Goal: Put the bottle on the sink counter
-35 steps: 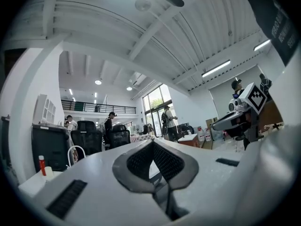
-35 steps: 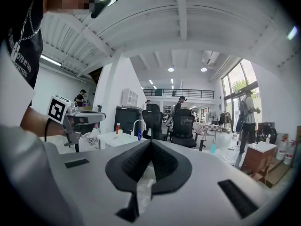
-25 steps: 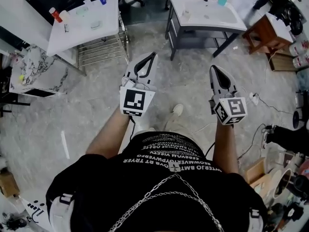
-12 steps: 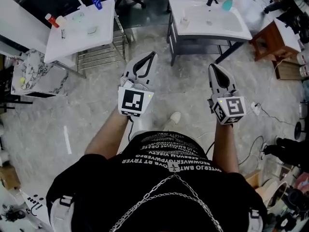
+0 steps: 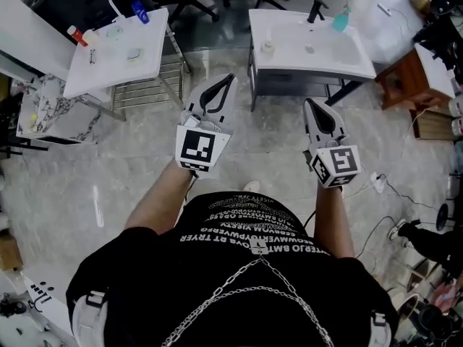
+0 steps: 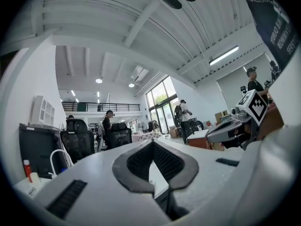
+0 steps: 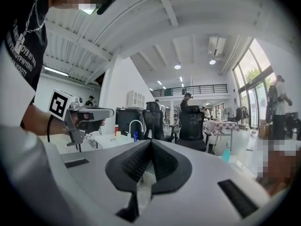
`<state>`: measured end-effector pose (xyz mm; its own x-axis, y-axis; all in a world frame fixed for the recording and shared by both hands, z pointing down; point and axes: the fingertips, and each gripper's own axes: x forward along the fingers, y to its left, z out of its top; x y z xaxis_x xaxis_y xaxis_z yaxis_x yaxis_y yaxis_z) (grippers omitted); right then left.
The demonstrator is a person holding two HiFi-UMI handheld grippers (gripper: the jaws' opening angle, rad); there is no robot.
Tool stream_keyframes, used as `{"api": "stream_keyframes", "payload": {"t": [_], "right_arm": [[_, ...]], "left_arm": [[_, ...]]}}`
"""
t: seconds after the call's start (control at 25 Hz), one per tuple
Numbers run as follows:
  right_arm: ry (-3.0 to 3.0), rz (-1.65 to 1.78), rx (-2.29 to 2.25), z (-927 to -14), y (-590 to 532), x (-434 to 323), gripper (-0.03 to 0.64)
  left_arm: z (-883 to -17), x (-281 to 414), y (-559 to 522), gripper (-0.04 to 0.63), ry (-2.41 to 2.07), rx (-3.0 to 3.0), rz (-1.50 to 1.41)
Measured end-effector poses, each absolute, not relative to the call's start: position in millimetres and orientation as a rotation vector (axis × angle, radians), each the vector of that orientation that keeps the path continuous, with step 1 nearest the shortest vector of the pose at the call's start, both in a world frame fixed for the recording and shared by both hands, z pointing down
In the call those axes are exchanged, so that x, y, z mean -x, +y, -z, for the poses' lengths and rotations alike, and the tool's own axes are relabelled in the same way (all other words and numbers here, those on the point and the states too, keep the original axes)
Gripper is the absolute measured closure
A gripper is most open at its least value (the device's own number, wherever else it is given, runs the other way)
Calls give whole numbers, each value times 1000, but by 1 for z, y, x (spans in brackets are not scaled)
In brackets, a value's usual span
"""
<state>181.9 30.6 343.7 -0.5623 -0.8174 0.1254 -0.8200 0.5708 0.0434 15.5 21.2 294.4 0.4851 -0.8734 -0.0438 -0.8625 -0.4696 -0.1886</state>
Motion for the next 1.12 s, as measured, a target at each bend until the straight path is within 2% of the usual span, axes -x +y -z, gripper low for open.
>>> {"api": "stream_keyframes", "payload": {"t": [0.4, 1.12], "right_arm": [[-2684, -114, -1352, -370, -24, -177, 620], [-2575, -110, -1470, -368, -196, -128, 620]], "left_arm": [[-317, 1, -28, 589, 1579, 2528, 173], [-311, 39, -223, 589, 1435, 2647, 71]]}}
